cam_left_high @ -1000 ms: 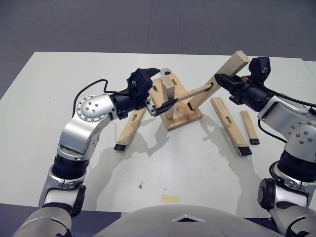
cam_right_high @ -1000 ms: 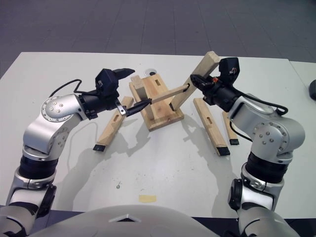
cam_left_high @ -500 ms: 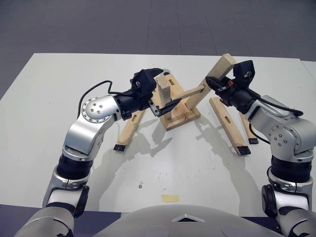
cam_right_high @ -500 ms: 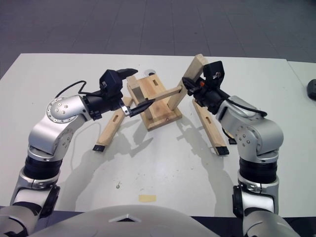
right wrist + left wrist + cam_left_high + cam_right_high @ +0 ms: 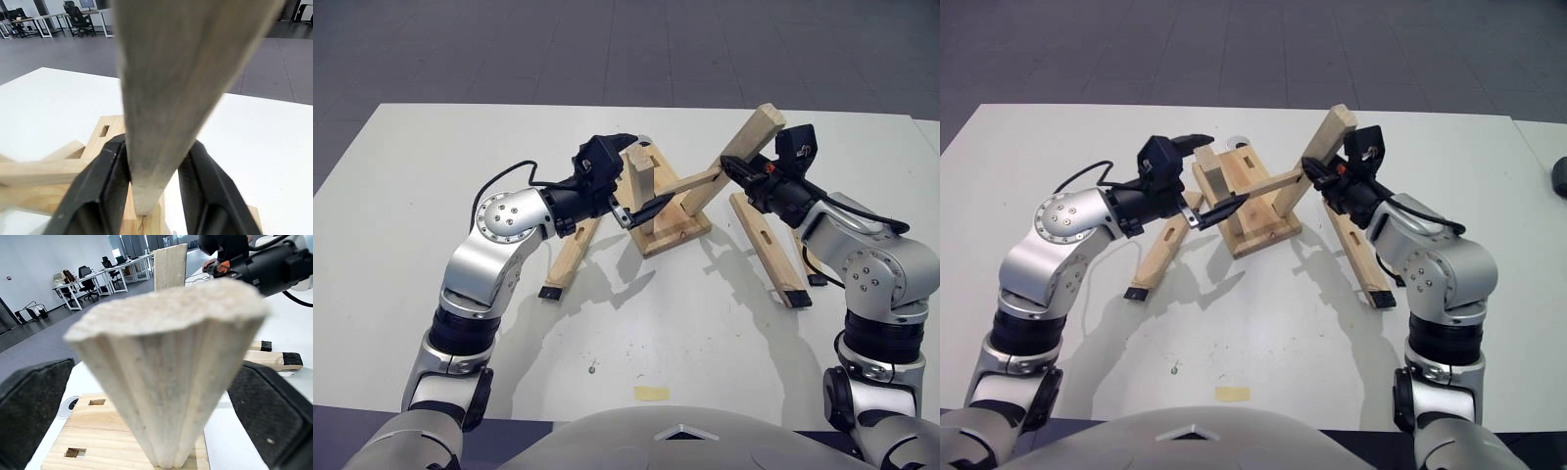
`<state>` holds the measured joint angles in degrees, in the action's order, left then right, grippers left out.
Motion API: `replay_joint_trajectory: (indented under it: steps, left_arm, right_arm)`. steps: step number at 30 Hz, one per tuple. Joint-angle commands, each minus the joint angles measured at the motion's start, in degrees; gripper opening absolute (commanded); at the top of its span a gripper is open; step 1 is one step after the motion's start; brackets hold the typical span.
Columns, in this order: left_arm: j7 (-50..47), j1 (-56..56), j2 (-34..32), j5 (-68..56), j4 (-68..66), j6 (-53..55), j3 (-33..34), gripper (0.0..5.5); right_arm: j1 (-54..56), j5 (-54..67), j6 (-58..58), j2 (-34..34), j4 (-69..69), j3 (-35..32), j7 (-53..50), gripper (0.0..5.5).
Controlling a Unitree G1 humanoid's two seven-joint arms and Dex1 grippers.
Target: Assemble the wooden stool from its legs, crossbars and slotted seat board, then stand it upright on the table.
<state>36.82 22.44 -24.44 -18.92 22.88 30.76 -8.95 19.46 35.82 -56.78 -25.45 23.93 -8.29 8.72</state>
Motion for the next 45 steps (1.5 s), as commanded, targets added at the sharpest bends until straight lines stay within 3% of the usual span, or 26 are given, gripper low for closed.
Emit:
replay_joint_trajectory:
  steps: [1, 9, 14, 17, 19, 21, 23, 34, 43, 45]
  left_arm:
    - [-0.54, 2.11, 0.24, -3.29, -0.05, 1.37, 4.43, 5.4]
    - [-1.53, 4.96, 2.68, -15.81, 2.47, 6.2, 11.62, 5.4]
    - [-5.4, 7.56, 5.35, -23.7, 3.47, 8.49, 15.72, 5.4]
    - [-8.04, 8.4, 5.83, -25.69, 2.44, 8.93, 17.3, 5.4]
    - [-8.8, 7.96, 5.65, -24.47, 1.63, 8.53, 16.11, 5.4]
    - [-9.15, 7.36, 5.75, -23.55, 0.96, 8.18, 14.57, 5.4]
    - [-9.42, 6.66, 5.7, -22.95, 0.71, 8.02, 13.7, 5.4]
    - [-9.36, 6.17, 5.7, -22.44, -1.51, 6.83, 14.1, 5.4]
    - [-10.35, 6.13, 5.73, -23.65, -2.2, 6.64, 15.91, 5.4]
    - [-12.74, 6.3, 5.79, -21.59, -3.83, 5.59, 16.87, 5.4]
  right_arm:
    - [2.46, 0.28, -1.69, 0.73, 1.96, -2.97, -2.11, 2.3]
    - [18.22, 4.23, -4.58, -0.49, 0.55, -10.49, -4.45, 3.77]
    - [26.33, 1.87, 0.84, -2.78, -5.36, -12.59, -3.8, 4.53]
    - [23.68, 0.99, 3.67, 0.25, -8.33, -12.26, -3.86, 5.0]
    - [14.88, -0.37, 4.19, 4.48, -9.73, -7.06, -3.12, 5.37]
    - [5.94, -2.99, 5.87, 7.37, -11.36, -1.06, -2.09, 5.37]
    - [2.95, -4.38, 7.74, 8.87, -11.82, 0.75, -2.03, 5.37]
    - [4.37, -2.1, 13.95, 12.47, -8.7, -3.15, -0.2, 5.37]
    - [1.06, 0.96, 26.36, 10.17, -4.28, -15.48, 2.46, 5.37]
    - [3.9, 7.49, 26.3, 11.58, -3.11, -18.84, 0.64, 5.37]
